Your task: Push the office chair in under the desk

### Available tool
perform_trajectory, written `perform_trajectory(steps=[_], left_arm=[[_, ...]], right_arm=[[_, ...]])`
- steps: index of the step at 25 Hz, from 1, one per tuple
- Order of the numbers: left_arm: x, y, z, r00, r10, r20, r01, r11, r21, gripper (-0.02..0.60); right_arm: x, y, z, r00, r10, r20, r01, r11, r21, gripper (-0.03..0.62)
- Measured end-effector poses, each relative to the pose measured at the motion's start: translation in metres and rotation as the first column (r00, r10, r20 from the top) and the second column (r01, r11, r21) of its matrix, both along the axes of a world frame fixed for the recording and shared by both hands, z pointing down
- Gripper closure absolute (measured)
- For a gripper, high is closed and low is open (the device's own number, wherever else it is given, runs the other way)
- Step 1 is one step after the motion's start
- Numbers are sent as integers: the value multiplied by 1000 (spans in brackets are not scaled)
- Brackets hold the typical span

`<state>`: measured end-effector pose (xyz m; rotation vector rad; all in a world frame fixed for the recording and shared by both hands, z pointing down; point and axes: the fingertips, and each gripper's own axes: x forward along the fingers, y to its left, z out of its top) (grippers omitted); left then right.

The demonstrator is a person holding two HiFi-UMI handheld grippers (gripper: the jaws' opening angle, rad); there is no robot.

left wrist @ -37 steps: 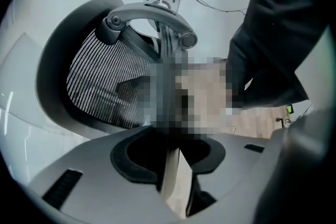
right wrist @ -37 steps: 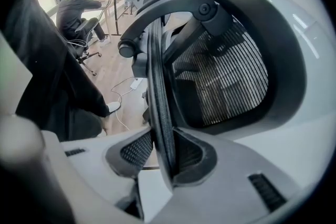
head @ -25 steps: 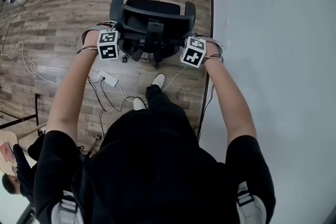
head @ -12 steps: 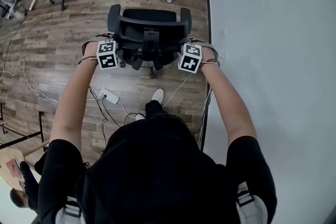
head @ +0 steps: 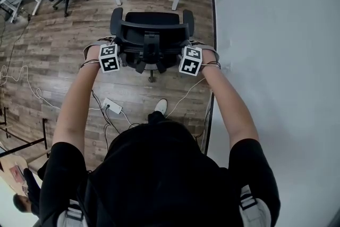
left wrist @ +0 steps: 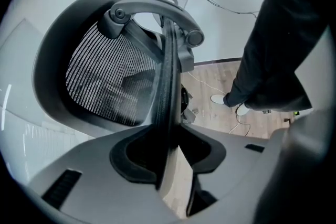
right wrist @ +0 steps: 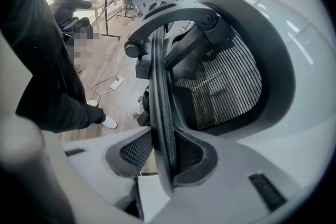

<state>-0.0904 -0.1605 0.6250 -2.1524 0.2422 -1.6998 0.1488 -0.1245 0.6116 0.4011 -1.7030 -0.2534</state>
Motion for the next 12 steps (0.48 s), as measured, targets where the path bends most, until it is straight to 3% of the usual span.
perform_trajectory(steps=[12], left_arm=[[27,-51,0,998,-62,3,62,998,-13,454]], right_arm=[[28,-67,1,998,-59,8,59,998,9,473]])
